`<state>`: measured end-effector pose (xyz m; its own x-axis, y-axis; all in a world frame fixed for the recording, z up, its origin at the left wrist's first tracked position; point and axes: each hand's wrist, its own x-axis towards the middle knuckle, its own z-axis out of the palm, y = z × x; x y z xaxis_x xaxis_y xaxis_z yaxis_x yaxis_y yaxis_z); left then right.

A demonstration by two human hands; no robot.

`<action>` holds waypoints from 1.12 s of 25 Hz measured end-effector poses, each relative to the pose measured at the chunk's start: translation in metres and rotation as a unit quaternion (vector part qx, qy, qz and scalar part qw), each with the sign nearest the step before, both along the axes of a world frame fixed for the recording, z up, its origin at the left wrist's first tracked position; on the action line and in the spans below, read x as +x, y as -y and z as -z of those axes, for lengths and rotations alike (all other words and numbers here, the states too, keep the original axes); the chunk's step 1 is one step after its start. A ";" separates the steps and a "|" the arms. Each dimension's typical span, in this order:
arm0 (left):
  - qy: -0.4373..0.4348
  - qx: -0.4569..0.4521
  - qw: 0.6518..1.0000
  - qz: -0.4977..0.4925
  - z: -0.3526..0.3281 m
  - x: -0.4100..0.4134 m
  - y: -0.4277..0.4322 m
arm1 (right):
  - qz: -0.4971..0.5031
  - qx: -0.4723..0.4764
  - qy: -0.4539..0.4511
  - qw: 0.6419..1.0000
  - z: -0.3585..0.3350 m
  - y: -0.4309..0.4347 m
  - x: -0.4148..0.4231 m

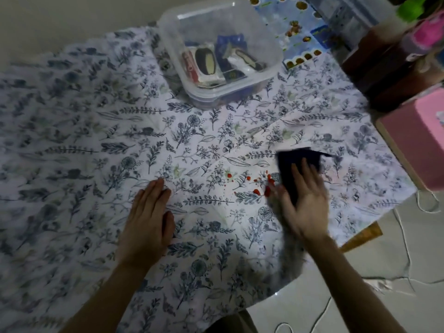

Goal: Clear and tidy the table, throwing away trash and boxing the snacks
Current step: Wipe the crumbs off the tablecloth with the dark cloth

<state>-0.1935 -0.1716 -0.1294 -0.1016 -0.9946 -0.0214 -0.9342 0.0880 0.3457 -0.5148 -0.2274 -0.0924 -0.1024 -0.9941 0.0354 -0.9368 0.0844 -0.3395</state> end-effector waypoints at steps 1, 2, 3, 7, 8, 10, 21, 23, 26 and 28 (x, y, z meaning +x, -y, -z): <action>0.001 -0.001 1.000 0.000 0.000 0.000 0.000 | -0.028 -0.015 0.015 0.999 0.000 0.002 0.025; 0.003 -0.001 1.000 -0.003 0.000 0.000 0.000 | -0.061 -0.022 0.026 0.998 0.000 0.004 0.050; 0.002 -0.001 1.000 -0.005 0.000 0.000 -0.001 | -0.093 -0.021 0.030 0.995 0.002 0.005 0.075; 0.002 -0.002 1.000 -0.001 -0.005 -0.002 0.000 | -0.197 -0.033 0.046 0.979 0.013 0.003 0.119; 0.003 -0.001 1.000 -0.002 -0.006 -0.002 0.001 | -0.217 -0.049 0.065 0.973 0.015 0.002 0.111; 0.005 -0.003 1.000 -0.001 -0.005 -0.001 0.002 | -0.265 -0.070 0.081 0.958 0.020 -0.009 0.084; 0.024 0.005 1.000 0.000 -0.002 0.001 0.001 | 0.008 -0.061 -0.025 0.998 0.006 0.017 -0.105; 0.022 0.000 1.000 0.000 -0.002 0.002 0.001 | 0.065 -0.067 -0.030 0.995 0.011 0.044 -0.077; 0.015 -0.004 1.000 -0.001 -0.003 0.000 0.001 | 0.032 -0.056 0.001 0.998 0.011 0.075 -0.021; 0.011 -0.007 1.000 -0.003 -0.003 -0.001 0.001 | -0.006 -0.056 0.023 0.998 0.010 0.072 0.024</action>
<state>-0.1944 -0.1730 -0.1260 -0.0953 -0.9954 -0.0094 -0.9422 0.0871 0.3234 -0.4904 -0.2994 -0.1024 -0.0940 -0.9854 0.1421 -0.9211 0.0319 -0.3881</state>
